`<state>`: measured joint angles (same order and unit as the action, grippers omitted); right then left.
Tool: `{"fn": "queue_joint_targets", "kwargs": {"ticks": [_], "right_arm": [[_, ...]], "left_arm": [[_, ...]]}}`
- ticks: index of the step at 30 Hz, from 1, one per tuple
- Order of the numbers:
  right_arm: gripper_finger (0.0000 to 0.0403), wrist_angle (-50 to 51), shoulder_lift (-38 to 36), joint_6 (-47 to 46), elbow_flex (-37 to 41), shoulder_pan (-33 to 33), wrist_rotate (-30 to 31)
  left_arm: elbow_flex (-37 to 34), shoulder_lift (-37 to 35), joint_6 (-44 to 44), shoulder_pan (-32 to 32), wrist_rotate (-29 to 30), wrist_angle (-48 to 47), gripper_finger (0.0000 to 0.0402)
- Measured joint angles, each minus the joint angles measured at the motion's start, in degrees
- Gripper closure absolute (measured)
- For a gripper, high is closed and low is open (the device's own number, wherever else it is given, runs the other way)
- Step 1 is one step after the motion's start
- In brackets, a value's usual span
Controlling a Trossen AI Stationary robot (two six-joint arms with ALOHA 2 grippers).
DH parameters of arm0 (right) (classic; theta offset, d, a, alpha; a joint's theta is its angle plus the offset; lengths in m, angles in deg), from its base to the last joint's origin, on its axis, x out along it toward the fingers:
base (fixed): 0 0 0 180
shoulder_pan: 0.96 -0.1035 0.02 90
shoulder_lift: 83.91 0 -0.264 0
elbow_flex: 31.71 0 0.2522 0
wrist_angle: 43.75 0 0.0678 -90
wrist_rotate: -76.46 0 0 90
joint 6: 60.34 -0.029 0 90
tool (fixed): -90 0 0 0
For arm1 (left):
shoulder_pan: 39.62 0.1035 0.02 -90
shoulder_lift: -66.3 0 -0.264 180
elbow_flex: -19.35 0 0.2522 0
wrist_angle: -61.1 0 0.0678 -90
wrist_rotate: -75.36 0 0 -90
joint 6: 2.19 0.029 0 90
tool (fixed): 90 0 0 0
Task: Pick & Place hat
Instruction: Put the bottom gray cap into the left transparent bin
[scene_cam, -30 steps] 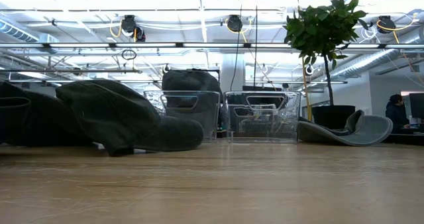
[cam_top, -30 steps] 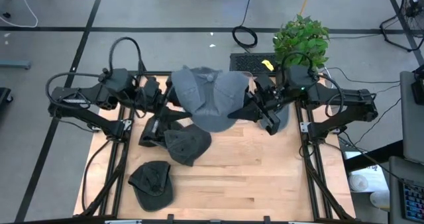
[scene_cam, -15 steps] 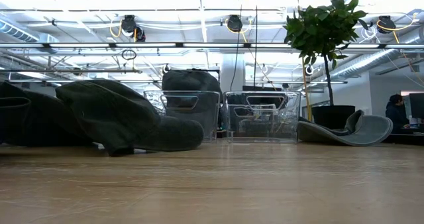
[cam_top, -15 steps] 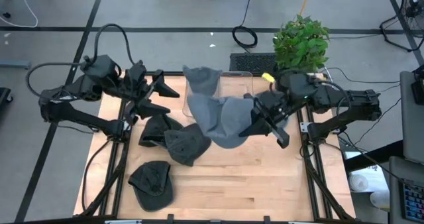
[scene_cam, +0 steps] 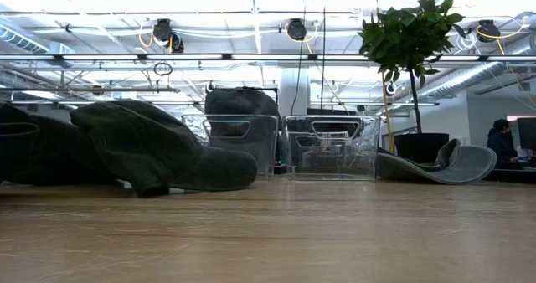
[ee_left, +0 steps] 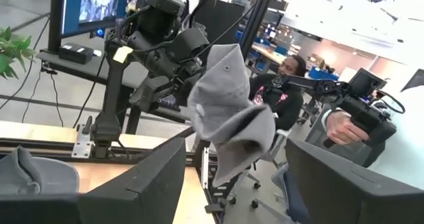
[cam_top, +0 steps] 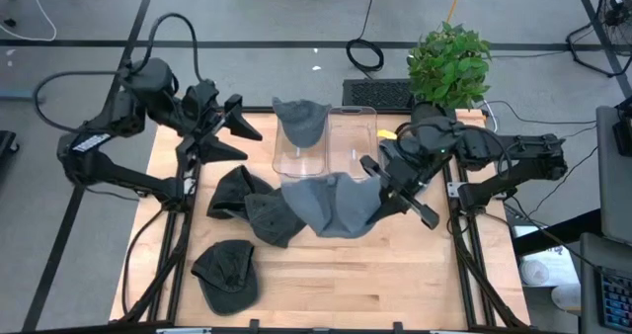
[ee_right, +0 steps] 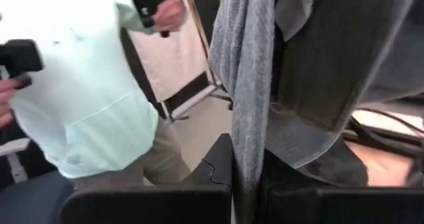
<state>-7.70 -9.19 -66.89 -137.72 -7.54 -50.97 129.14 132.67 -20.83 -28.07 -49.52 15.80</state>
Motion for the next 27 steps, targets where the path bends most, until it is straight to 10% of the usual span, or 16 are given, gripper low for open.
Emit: {"fn": "queue_joint_targets", "kwargs": {"ticks": [27], "right_arm": [[0.0403, -4.0, 5.16, -0.26, 0.0, 0.99, -3.29]], "left_arm": [[17.12, 17.0, -4.53, 1.27, -13.9, -14.95, 0.0157]]}}
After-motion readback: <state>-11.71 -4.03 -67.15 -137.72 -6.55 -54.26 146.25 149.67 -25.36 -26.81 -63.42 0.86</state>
